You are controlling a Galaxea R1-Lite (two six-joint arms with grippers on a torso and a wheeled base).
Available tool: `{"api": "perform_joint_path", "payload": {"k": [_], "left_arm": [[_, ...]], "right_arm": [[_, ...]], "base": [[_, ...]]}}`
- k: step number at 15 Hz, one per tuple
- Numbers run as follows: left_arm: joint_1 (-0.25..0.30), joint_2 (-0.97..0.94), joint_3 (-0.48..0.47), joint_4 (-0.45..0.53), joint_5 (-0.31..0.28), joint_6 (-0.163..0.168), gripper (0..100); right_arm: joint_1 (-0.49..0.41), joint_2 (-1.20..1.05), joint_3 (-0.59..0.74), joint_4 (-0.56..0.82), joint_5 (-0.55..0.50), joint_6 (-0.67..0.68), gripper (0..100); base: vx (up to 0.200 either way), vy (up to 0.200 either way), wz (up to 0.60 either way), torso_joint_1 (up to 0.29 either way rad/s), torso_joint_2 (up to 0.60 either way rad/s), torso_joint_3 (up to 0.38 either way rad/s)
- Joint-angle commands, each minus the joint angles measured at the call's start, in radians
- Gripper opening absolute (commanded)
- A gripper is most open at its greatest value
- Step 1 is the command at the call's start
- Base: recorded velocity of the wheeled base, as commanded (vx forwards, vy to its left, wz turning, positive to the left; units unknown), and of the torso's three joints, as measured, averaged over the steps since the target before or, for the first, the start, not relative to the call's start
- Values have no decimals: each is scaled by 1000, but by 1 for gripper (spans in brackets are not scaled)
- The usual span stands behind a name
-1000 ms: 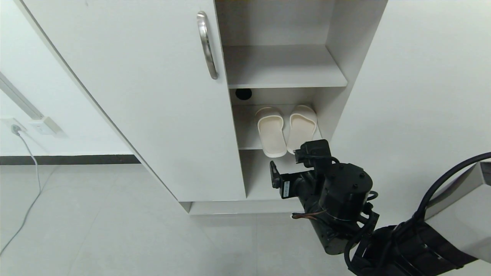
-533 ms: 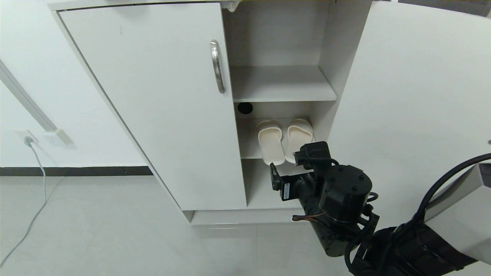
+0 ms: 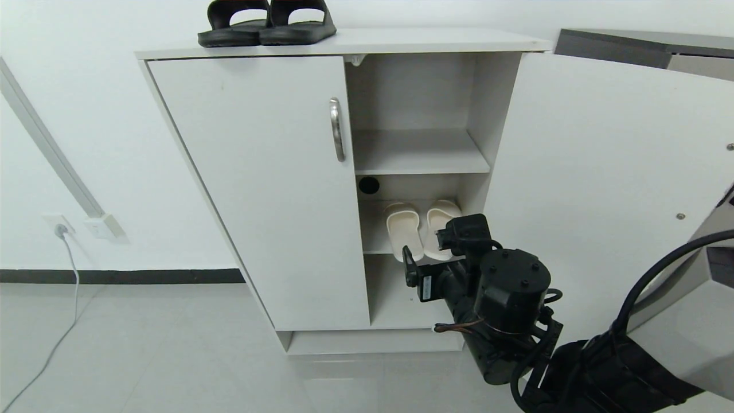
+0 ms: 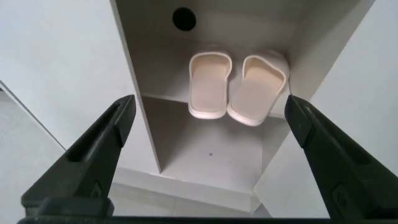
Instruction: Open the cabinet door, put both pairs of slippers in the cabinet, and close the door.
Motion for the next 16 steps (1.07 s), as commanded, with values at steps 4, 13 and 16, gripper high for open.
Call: {"api": "perform_joint_path", "payload": {"k": [4, 13, 16], "left_arm": [[0, 2, 0, -1, 0, 0, 0], [0, 2, 0, -1, 0, 0, 0], [0, 2, 0, -1, 0, 0, 0]], "right_arm": [[0, 21, 2, -2, 0, -1, 100], [0, 19, 25, -2, 0, -2, 100], [0, 19, 26, -4, 1, -2, 100]], "base": [[0, 0, 0, 2, 1, 193], [0, 89, 0, 1, 1, 13], [0, 200, 0, 12, 2, 2]]}}
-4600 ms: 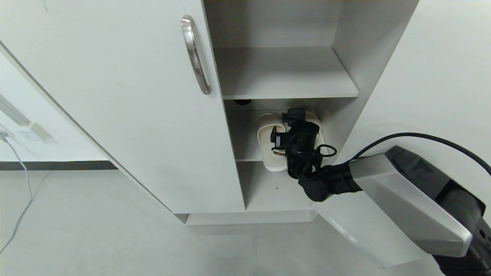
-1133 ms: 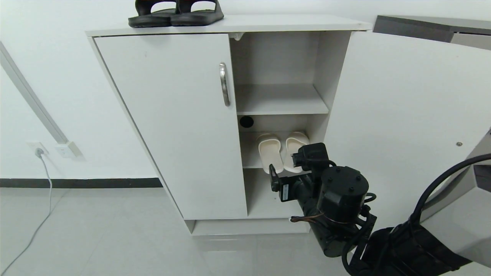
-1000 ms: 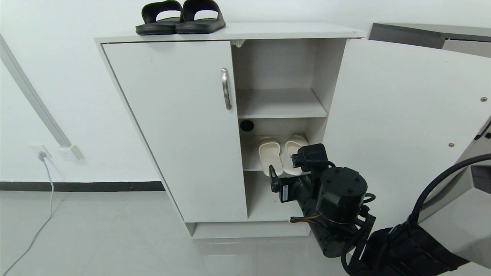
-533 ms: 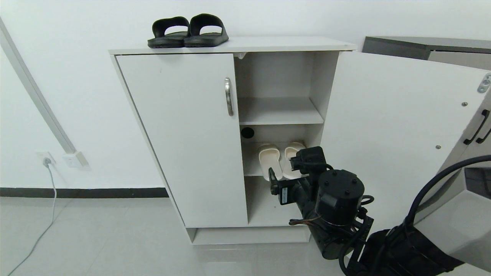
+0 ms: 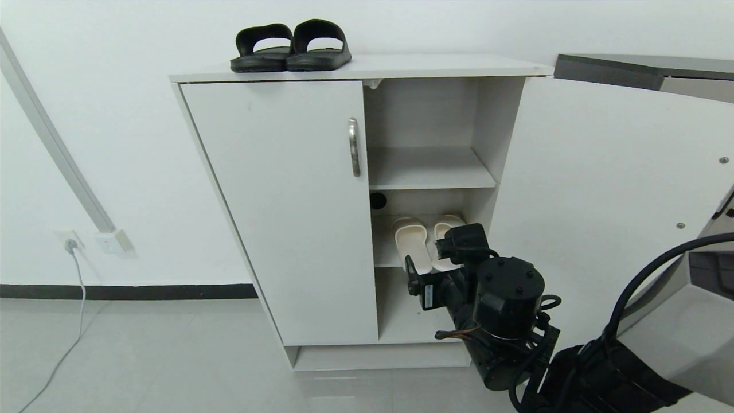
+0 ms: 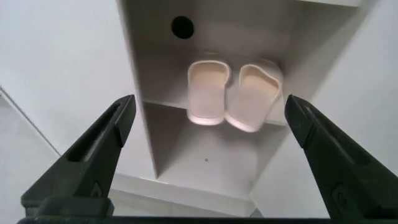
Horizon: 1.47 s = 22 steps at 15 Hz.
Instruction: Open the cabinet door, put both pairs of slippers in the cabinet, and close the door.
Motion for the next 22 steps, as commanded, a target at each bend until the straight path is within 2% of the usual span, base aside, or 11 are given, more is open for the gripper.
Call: {"api": "perform_joint_path", "payload": {"k": [1, 12, 22], "left_arm": [[1, 0, 0, 0, 1, -1, 0], [1, 2, 0, 0, 1, -1, 0], [1, 2, 0, 0, 1, -2, 0]], "right_arm": [[0, 2, 1, -1, -1, -1, 100], [0, 10, 2, -8, 9, -4, 100], [0, 19, 13, -8, 11, -16, 100]], "base": [[0, 200, 0, 7, -2, 7], [0, 200, 0, 1, 3, 4], [0, 0, 0, 0, 0, 0]]}}
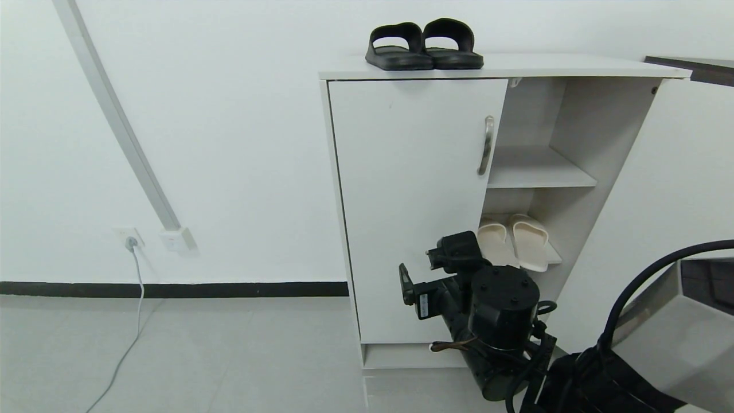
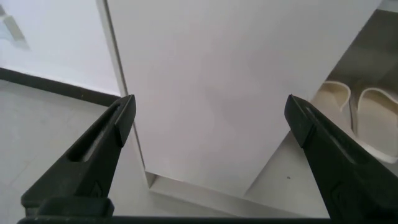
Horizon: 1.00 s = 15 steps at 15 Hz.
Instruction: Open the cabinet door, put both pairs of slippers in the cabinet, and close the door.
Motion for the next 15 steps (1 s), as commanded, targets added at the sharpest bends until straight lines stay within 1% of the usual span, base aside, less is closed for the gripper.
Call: {"api": "perform_joint_path", "payload": {"k": [1, 15], "left_arm": [[0, 2, 0, 0, 0, 0, 0], [0, 0, 0, 0, 2, -3, 0]], "right_arm": [[-1, 5, 0, 0, 0, 0, 100], [-1, 9, 0, 2, 1, 0, 100]], "base": [[0, 0, 0, 0, 0, 0], [0, 0, 0, 0, 0, 0]]}}
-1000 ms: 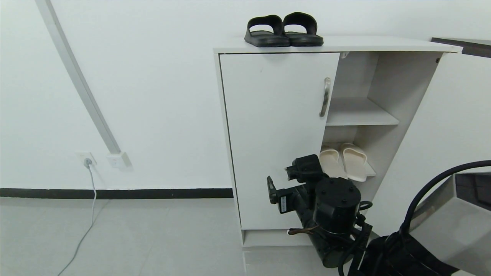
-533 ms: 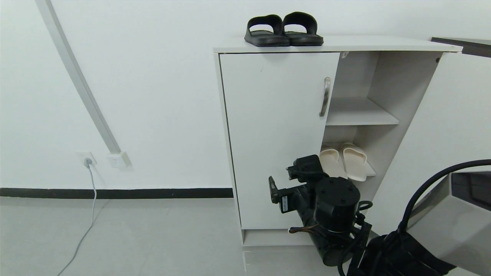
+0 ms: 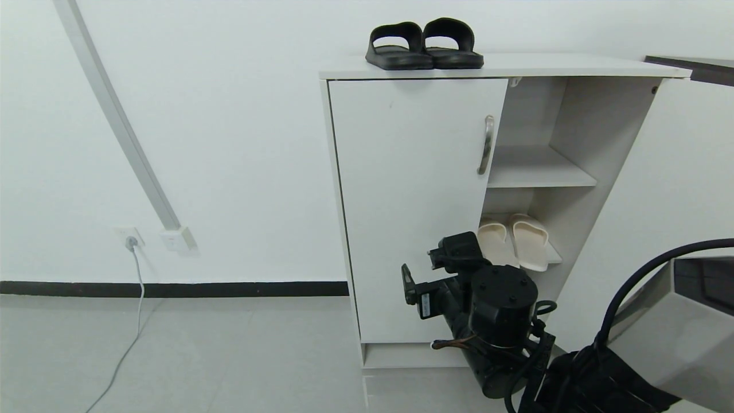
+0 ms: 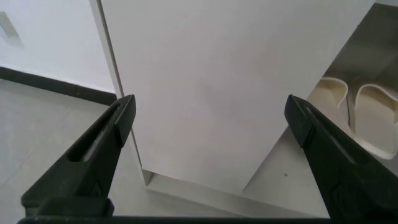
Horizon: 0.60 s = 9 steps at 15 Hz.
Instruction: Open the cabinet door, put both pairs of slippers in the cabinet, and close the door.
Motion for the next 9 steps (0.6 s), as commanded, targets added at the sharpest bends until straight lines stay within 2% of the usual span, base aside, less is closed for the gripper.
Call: {"api": "perform_joint_path", "payload": {"k": [1, 2, 5, 9], "left_arm": [[0, 0, 0, 0, 1, -1, 0], [0, 0, 0, 0, 1, -1, 0], [0, 2, 0, 0, 0, -1, 0], [0, 2, 0, 0, 0, -1, 0]], "right_arm": [[1, 2, 0, -1, 0, 0, 100], [1, 2, 0, -1, 0, 0, 100], [1, 4, 0, -1, -1, 0, 100], [1, 4, 0, -1, 0, 0, 100]], "base": [[0, 0, 0, 0, 0, 0], [0, 0, 0, 2, -56, -32], [0, 0, 0, 6, -186, -289], [0, 0, 0, 57, -499, -366]]}}
